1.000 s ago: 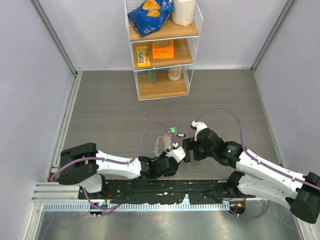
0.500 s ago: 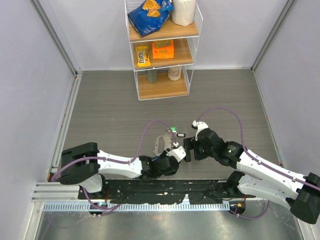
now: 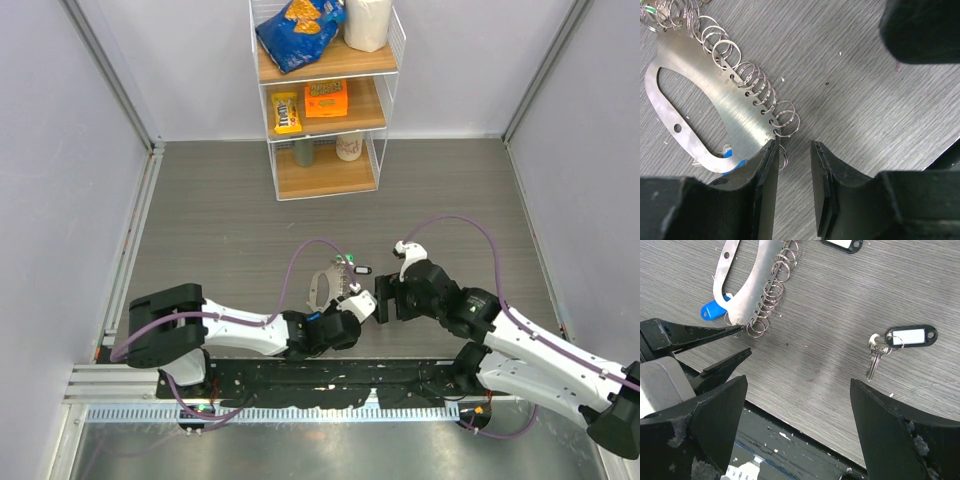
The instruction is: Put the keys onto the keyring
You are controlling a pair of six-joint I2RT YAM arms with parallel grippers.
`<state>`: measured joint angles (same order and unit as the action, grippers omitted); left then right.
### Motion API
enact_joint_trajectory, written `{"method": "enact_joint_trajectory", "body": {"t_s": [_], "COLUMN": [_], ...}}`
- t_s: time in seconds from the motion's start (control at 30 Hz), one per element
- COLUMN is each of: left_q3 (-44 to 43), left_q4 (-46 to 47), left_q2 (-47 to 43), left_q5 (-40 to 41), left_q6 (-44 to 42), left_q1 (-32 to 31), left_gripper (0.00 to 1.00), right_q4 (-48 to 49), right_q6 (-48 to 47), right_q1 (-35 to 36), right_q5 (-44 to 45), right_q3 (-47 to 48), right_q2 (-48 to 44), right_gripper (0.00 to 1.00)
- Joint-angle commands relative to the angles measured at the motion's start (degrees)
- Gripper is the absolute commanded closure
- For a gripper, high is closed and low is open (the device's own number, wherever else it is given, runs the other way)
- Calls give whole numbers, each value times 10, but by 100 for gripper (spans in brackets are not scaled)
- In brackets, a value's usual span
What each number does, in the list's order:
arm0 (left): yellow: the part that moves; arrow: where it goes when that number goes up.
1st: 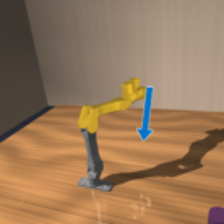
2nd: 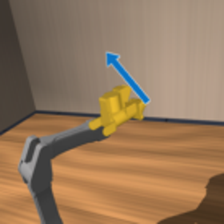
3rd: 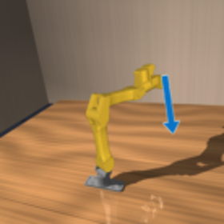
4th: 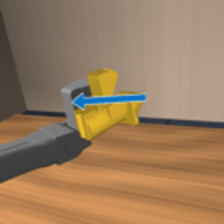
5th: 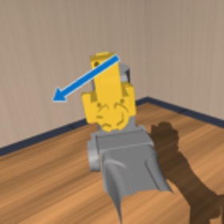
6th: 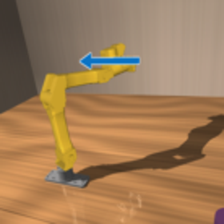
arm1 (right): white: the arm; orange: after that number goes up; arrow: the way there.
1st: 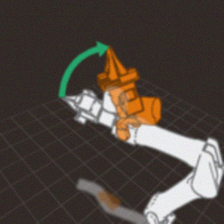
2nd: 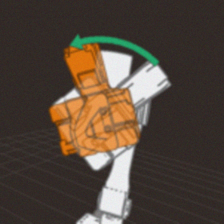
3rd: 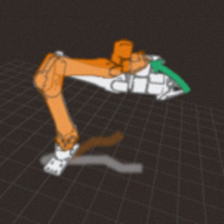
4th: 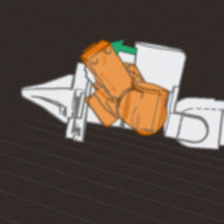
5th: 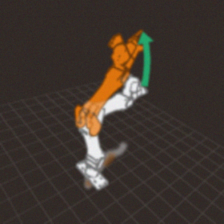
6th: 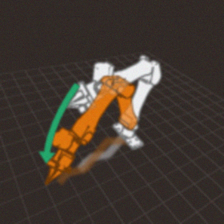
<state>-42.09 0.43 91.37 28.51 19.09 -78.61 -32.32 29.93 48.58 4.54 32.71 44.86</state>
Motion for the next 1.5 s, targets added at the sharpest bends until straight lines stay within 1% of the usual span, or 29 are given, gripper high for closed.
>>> {"method": "enact_joint_trajectory", "body": {"t_s": [0.0,0.23,0.37,0.57,0.8,1.03,1.23,1.27,1.3,1.33,1.47], "left_q3": [-14,-2,2,11,14,18,22,23,23,24,43], "left_q4": [-2,-14,-15,-16,-32,-42,-40,-41,-41,-39,-25], "left_q2": [9,-7,-8,-16,-20,-23,-23,-23,-23,-25,-48], "left_q5": [7,18,22,35,67,88,89,88,89,92,93], "left_q6": [-3,8,15,24,44,53,56,56,55,57,53], "left_q1": [7,7,8,8,8,8,9,9,9,9,9], "left_gripper": [64,65,65,66,66,73,85,87,95,100,100], "right_q4": [28,2,-13,-15,-12,-6,-4,-4,-3,-4,-3], "right_q6": [7,1,-1,2,9,11,14,15,15,16,16], "right_q1": [7,8,8,7,7,8,7,7,7,7,7], "right_q5": [-24,-12,-8,-8,-9,-10,-10,-10,-11,-10,-8], "right_q3": [34,40,44,37,30,26,20,18,18,17,16], "right_q2": [-22,-58,-63,-66,-72,-72,-76,-78,-79,-80,-86], "right_gripper": [10,9,9,9,9,10,10,9,10,9,9]}}
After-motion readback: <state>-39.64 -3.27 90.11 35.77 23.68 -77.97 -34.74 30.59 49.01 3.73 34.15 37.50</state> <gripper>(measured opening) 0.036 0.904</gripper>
